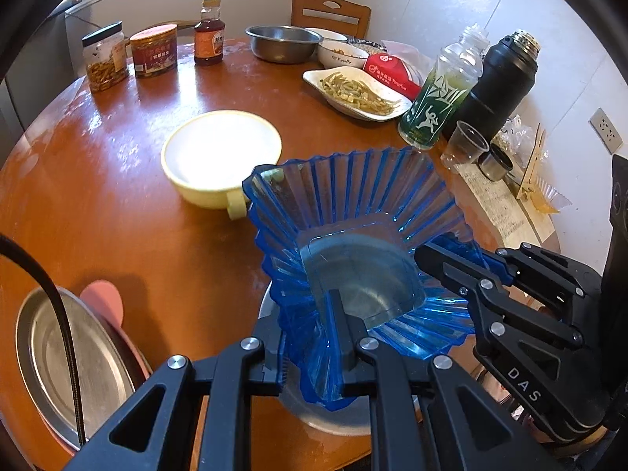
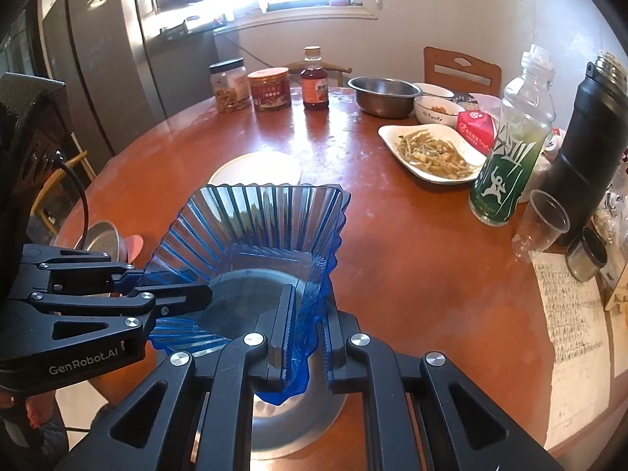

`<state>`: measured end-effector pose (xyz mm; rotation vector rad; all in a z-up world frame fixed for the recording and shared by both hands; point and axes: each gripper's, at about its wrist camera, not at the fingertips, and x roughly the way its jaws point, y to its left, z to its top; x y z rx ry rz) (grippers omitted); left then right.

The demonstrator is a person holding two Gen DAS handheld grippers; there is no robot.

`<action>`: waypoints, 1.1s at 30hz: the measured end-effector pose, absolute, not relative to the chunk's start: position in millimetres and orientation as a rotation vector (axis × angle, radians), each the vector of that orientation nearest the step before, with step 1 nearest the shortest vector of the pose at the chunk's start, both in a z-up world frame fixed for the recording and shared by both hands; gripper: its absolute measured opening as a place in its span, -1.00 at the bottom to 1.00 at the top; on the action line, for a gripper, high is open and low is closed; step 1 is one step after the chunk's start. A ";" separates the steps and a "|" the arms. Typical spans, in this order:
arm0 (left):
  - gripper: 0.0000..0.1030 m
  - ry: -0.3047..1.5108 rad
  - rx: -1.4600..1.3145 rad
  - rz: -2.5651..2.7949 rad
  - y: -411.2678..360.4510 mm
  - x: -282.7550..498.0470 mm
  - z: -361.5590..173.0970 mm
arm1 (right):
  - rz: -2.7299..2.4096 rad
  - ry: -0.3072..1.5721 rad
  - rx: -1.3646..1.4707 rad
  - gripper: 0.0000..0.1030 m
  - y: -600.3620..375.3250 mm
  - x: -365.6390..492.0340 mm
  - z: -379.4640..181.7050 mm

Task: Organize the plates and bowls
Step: 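Carry the blue dish with the right tool over the steel bowl and lower it in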

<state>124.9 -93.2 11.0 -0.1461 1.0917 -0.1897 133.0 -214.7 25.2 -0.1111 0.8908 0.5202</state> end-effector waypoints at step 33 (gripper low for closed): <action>-0.68 1.145 -0.136 -0.218 -97.8 107.4 -16.2 | 0.515 0.972 -0.127 -0.77 -214.6 121.1 -9.7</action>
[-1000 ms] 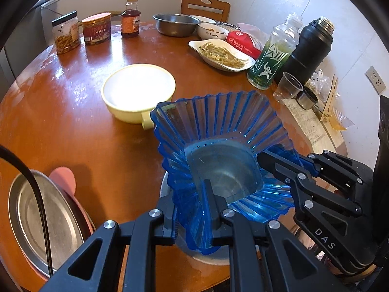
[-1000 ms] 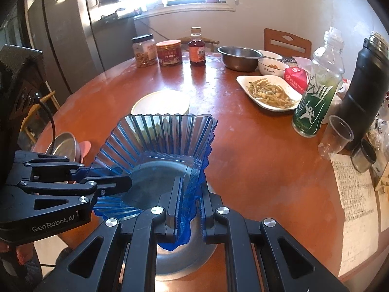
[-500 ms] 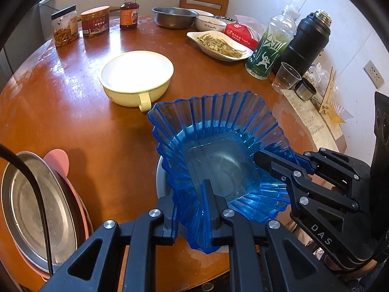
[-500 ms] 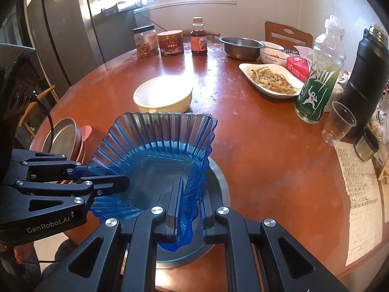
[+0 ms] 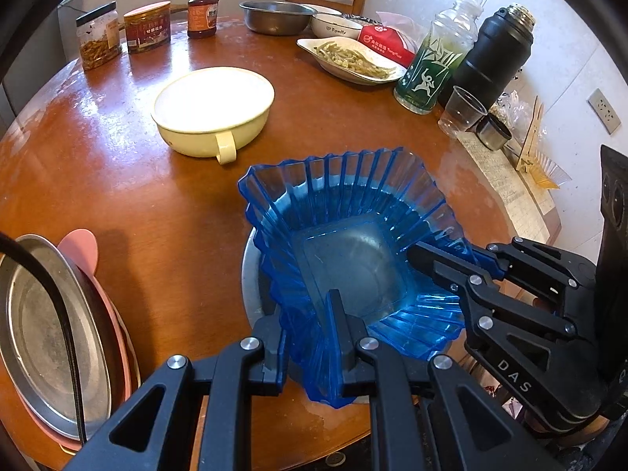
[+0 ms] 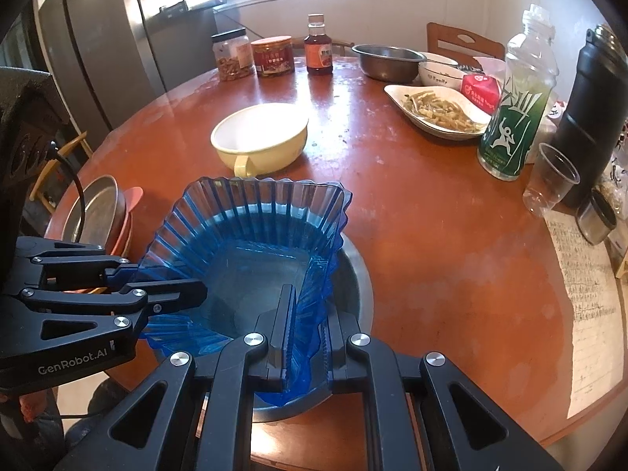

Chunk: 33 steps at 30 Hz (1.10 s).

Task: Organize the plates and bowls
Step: 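Carry the blue dish with the right tool over the steel bowl and lower it in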

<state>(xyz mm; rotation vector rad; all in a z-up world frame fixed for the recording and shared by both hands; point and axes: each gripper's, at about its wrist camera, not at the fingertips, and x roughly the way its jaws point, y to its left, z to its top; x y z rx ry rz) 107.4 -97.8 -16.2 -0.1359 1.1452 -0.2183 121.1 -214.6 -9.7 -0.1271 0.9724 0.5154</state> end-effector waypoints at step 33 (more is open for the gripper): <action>-0.68 1.162 -0.109 -0.230 -103.8 107.5 -19.2 | 0.494 0.998 -0.141 -0.68 -215.2 118.5 -17.9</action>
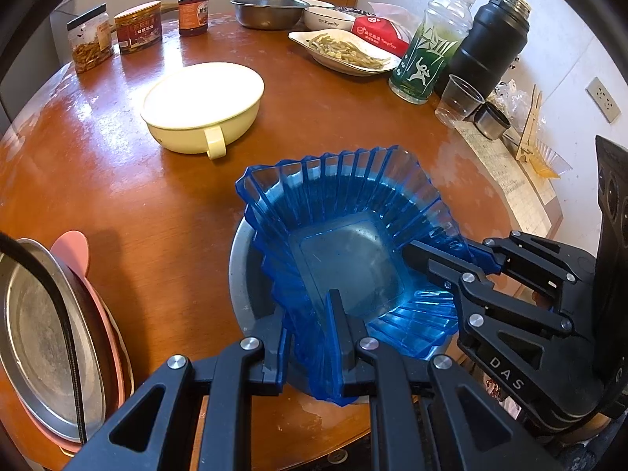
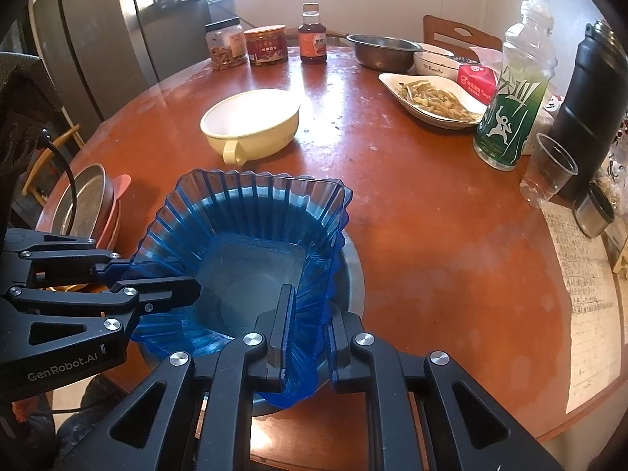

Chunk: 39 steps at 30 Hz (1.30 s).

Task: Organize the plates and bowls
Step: 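Carry the blue dish with the right tool over the steel bowl and lower it in, then open the right tool to release the blue dish and withdraw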

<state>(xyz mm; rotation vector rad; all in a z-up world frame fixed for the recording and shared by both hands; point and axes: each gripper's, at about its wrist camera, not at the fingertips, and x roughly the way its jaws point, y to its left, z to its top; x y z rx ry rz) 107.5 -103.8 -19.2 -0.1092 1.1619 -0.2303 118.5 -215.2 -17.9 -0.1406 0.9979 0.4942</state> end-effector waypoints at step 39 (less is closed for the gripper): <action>-0.68 1.167 -0.130 -0.238 -101.5 107.7 -18.6 | 0.501 0.992 -0.129 -0.59 -221.1 116.2 -14.0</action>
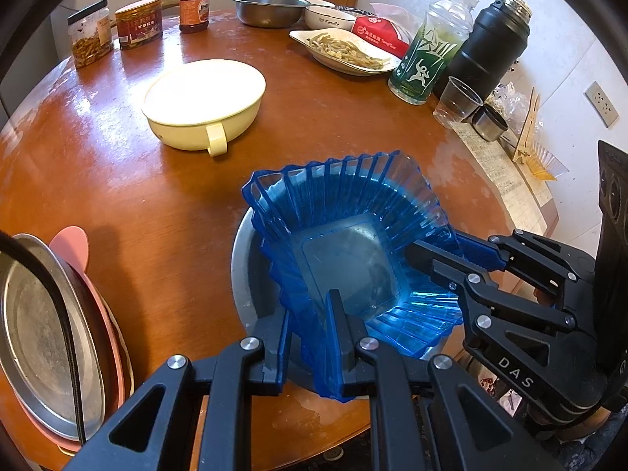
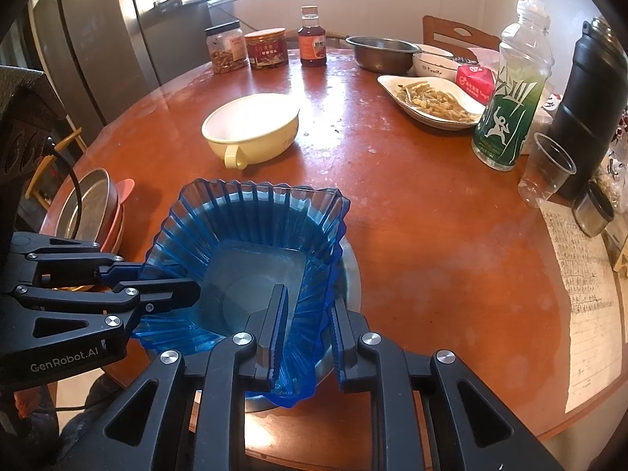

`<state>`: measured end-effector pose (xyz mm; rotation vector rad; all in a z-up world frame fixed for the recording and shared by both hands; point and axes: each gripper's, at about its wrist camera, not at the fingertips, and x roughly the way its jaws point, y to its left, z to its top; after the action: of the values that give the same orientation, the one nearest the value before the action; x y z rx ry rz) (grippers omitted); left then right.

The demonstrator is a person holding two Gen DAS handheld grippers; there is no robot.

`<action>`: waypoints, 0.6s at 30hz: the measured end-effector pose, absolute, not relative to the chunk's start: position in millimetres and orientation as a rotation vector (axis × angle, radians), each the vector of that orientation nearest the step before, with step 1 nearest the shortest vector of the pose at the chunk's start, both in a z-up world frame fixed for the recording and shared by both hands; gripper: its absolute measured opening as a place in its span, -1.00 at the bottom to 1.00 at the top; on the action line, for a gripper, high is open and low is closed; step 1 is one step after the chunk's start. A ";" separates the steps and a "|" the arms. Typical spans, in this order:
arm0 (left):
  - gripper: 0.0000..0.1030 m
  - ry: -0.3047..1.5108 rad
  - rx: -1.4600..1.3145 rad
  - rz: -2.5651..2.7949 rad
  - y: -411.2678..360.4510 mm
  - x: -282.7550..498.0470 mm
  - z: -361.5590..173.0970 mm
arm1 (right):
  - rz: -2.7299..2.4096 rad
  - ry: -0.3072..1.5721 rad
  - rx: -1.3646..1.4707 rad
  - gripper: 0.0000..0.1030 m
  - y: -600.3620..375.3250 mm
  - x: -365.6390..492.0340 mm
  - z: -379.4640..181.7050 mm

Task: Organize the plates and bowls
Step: 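Open the right tool to release the blue dish and withdraw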

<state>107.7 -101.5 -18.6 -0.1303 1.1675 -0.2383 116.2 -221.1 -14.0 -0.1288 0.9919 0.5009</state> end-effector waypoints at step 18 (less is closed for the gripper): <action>-0.68 1.165 -0.137 -0.234 -98.7 104.3 -17.2 | 0.494 0.962 -0.132 -0.35 -222.9 111.4 -5.3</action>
<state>104.3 -98.7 -17.2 -0.1367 1.1646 -0.2344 111.4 -222.9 -5.3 -0.1323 0.9620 0.4939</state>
